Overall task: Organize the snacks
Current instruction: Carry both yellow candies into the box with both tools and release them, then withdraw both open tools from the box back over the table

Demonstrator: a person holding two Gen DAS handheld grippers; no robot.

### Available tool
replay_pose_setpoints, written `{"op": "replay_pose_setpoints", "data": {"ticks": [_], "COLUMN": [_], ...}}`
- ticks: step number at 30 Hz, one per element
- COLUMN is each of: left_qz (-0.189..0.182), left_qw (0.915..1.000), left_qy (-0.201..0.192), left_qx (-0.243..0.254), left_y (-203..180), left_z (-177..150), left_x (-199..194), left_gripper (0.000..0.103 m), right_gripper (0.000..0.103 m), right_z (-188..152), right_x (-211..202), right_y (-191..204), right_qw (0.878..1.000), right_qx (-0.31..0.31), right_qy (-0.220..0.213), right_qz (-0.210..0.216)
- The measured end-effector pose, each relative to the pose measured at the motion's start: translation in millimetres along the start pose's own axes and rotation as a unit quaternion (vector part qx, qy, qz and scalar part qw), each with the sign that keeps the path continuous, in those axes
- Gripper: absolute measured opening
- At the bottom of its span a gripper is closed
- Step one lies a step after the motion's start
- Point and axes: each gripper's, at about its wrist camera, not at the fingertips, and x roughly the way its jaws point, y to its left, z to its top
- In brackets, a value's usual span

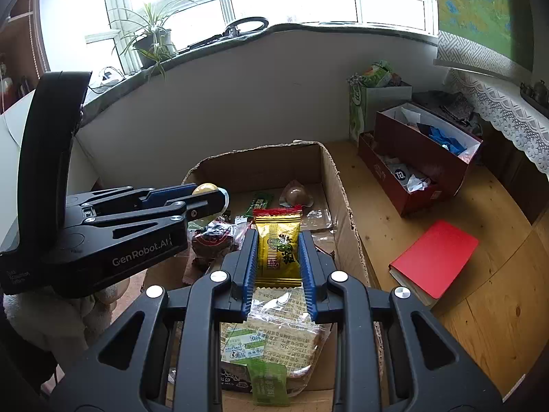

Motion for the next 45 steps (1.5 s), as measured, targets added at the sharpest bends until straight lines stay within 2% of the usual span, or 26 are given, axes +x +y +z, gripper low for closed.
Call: {"op": "replay_pose_setpoints", "data": {"ticks": [9, 11, 13, 17, 19, 22, 25, 27, 28, 32, 35, 45], "left_qz": [0.008, 0.010, 0.010, 0.012, 0.011, 0.011, 0.010, 0.008, 0.008, 0.013, 0.013, 0.023], "left_qw": [0.9999, 0.9999, 0.9999, 0.9999, 0.9999, 0.9999, 0.9999, 0.9999, 0.9999, 0.9999, 0.9999, 0.9993], "left_qy": [0.015, 0.011, 0.010, 0.007, 0.006, 0.004, 0.003, 0.002, 0.000, -0.002, -0.003, -0.028], "left_qx": [-0.001, -0.004, -0.004, -0.004, -0.006, -0.005, -0.007, -0.008, -0.006, -0.001, -0.004, -0.008], "left_y": [-0.4, 0.6, 1.7, 3.5, 4.3, 4.5, 4.4, 3.5, 3.0, 2.6, 4.4, 11.5], "left_z": [2.1, 3.1, 3.6, 3.4, 3.6, 3.9, 3.2, 3.0, 2.6, 0.8, -2.2, -21.0], "left_x": [7.8, 5.6, 3.6, 0.4, 0.2, -1.7, -4.2, -5.4, -6.8, -12.5, -18.5, -61.5], "left_gripper": [0.030, 0.030, 0.030, 0.030, 0.030, 0.030, 0.031, 0.046, 0.048, 0.050, 0.059, 0.065], "right_gripper": [0.028, 0.040, 0.060, 0.063, 0.074, 0.082, 0.084, 0.084, 0.084, 0.084, 0.084, 0.084], "right_z": [-0.4, -1.1, -1.9, -1.4, -1.4, -2.7, -4.0, -5.1, -5.8, -8.7, -11.8, -23.5], "right_x": [8.1, 5.2, 1.6, -6.0, -10.6, -16.8, -19.8, -21.5, -22.2, -28.0, -38.0, -83.1], "right_y": [-3.8, -2.3, 1.4, 8.8, 11.9, 16.8, 20.0, 21.6, 22.1, 24.6, 26.2, 47.6], "right_qw": [1.000, 0.999, 0.999, 0.998, 0.997, 0.996, 0.995, 0.994, 0.994, 0.994, 0.994, 0.995], "right_qx": [-0.001, -0.003, -0.011, -0.028, -0.035, -0.047, -0.051, -0.052, -0.051, -0.047, -0.040, -0.027], "right_qy": [0.016, 0.013, 0.009, -0.002, -0.009, -0.016, -0.015, -0.014, -0.013, -0.010, -0.015, -0.046], "right_qz": [-0.023, -0.029, -0.038, -0.058, -0.067, -0.080, -0.086, -0.091, -0.092, -0.102, -0.098, -0.084]}}
